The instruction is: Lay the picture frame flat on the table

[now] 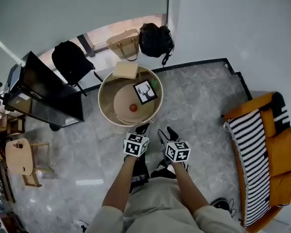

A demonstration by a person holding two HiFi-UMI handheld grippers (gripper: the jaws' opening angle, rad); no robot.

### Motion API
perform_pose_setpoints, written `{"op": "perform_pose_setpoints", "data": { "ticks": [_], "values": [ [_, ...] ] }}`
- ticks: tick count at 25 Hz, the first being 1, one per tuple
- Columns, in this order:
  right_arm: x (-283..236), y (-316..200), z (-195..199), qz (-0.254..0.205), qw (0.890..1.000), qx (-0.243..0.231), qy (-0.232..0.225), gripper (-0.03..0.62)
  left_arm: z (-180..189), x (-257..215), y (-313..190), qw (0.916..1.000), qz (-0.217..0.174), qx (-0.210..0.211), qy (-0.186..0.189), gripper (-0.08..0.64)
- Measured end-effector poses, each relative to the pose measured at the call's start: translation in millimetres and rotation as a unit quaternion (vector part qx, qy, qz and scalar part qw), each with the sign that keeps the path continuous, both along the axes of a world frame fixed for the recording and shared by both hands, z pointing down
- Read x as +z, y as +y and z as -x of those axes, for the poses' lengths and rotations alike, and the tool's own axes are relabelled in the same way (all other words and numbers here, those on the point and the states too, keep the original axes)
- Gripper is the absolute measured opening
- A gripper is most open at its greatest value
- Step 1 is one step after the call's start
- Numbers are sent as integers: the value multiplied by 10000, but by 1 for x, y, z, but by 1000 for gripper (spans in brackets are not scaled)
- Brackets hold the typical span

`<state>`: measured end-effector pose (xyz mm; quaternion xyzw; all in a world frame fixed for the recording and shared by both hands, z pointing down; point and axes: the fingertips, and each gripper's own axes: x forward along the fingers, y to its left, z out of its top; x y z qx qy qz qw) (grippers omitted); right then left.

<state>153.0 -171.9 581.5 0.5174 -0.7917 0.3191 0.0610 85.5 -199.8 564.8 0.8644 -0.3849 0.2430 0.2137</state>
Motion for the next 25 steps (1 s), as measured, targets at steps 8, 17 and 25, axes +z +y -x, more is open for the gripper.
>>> {"op": "perform_pose_setpoints", "data": {
  "ticks": [8,17,25],
  "values": [
    [-47,29,0,-358,9992,-156,44,224,30,-69,39,9950,-598,-728,317,21],
    [-58,27,-24,-649,9978,-72,112,92,58,-48,35,9907,-506,-1253,187,21],
    [-61,35,-5,-874,9948,-519,108,46,46,-25,40,9952,-306,-931,-41,21]
  ]
}}
